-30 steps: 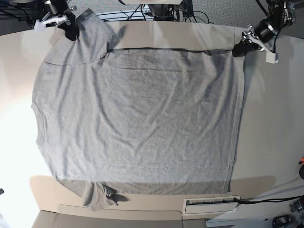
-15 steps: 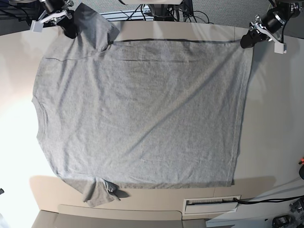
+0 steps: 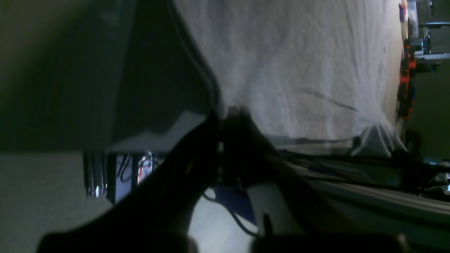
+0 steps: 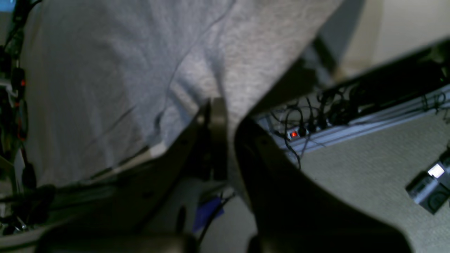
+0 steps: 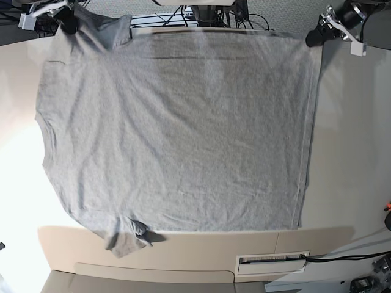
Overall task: Fold the T-shirt properly
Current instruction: 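Lift the shoulder corners with both grippers and pull them away from the hem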
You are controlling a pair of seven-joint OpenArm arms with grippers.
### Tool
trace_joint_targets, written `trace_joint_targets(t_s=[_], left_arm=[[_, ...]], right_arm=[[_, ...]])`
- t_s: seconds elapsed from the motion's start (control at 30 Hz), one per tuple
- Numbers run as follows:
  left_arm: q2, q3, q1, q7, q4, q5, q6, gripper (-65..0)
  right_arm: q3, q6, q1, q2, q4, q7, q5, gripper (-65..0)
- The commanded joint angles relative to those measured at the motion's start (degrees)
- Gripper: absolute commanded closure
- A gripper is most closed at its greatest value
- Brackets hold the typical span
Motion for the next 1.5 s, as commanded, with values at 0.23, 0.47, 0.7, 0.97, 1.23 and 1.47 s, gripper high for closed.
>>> trace_joint_targets(t_s=[0.23,0.47,0.7,0.97,1.23,1.47], left_arm=[[-0.8,-1.6,3.6,-0.2,3.6,-1.7,-0.7,0.0],[-0.8,-5.9,5.0,2.3,3.6,-6.3,-0.7,0.0],[-0.8,-6.0,6.8,4.4,3.6,-9.7,-0.7,0.0],[-0.8,-6.0,8.7,7.2,3.6,-10.8,-0.7,0.0],[-0.8,-6.0,6.1,7.1,3.7,-10.8,-0.7,0.0],[-0.8,-5.9,-1.2,7.1,3.7,-10.8,-0.7,0.0]], right_arm=[[0.6,0.9,-5.7,0.7,0.9,0.0,4.8,0.0],[0.6,0.9,-7.6,0.6,0.9,-0.7,5.4,0.0],[0.6,0.9,-9.2,0.6,0.9,-1.8,8.0,0.0],[0.6,0.9,-10.8,-0.8,0.9,-4.3,12.7,0.0],[0.6,0.9,-9.9,-1.1,0.9,-4.3,16.2,0.0],[0.6,0.9,-2.5,-1.1,0.9,-4.3,16.2,0.0]])
